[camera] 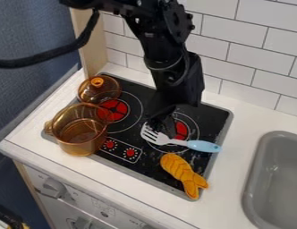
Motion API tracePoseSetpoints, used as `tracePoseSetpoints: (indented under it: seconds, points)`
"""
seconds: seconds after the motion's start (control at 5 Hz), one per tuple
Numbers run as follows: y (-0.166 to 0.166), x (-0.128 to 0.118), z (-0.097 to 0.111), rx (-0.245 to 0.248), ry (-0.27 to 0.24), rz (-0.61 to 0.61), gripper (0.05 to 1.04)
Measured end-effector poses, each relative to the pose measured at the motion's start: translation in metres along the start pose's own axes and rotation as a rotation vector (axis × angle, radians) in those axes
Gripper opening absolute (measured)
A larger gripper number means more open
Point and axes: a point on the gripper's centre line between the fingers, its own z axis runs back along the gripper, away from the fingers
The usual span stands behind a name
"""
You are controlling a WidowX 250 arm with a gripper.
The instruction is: Move the brown pot to the right upper corner of the burner
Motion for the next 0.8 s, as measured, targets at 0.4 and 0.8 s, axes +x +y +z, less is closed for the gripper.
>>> tracePoseSetpoints:
  seconds: [0.4, 0.8]
  points:
    - [-0.005, -0.028, 0.009, 0.001, 0.021, 0.087, 1.0]
    - [-0.024, -0.072, 0.037, 0.061, 0.102, 0.229, 1.0]
